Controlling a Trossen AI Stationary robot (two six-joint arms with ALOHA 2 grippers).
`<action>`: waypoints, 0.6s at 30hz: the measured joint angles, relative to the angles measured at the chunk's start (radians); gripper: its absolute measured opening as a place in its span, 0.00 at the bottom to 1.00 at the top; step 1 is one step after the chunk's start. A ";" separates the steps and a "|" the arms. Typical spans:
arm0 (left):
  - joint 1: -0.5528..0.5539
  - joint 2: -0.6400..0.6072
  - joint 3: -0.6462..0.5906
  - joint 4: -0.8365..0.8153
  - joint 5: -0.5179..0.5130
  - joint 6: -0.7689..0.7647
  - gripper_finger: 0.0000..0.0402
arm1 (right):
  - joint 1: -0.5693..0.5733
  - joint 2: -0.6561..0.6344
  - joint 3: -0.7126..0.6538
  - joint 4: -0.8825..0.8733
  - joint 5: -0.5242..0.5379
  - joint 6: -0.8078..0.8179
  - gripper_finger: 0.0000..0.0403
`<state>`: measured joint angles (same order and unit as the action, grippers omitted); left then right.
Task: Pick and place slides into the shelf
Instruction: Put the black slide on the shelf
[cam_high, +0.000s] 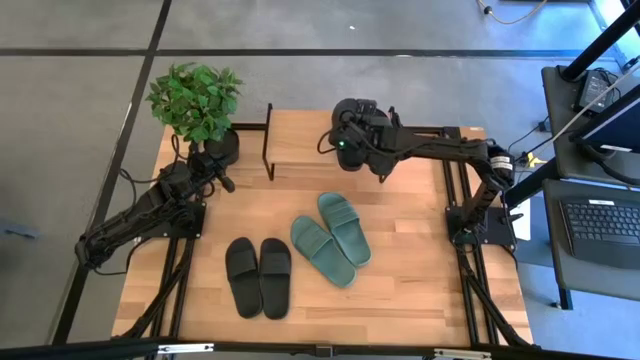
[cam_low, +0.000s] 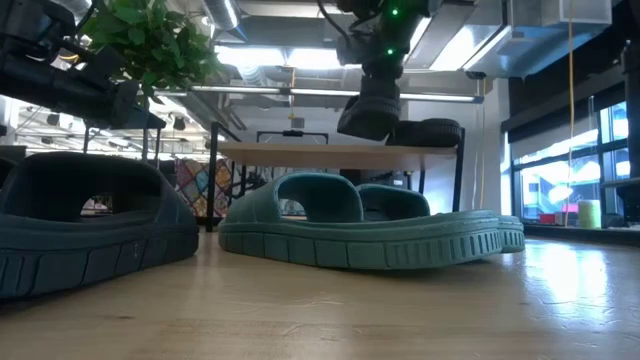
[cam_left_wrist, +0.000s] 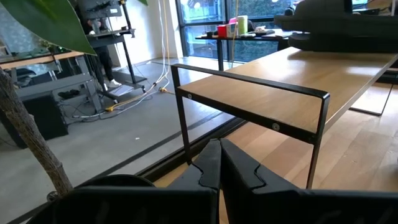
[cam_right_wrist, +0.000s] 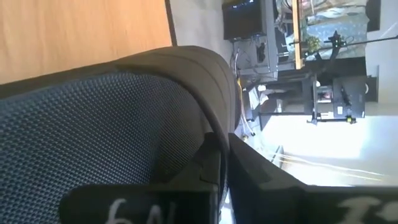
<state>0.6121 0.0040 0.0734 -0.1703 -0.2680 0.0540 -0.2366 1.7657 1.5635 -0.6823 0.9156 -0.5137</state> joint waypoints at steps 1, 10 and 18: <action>0.000 0.000 0.000 0.000 0.000 0.000 0.00 | -0.005 0.000 0.000 0.000 -0.002 0.000 0.03; 0.000 0.000 0.000 0.000 0.000 0.000 0.00 | -0.037 0.016 0.000 0.001 -0.072 0.007 0.03; 0.000 0.000 0.000 0.000 0.000 0.000 0.00 | -0.061 0.057 0.001 -0.002 -0.069 0.008 0.03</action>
<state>0.6121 0.0044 0.0735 -0.1703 -0.2680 0.0544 -0.2975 1.8223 1.5642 -0.6841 0.8468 -0.5061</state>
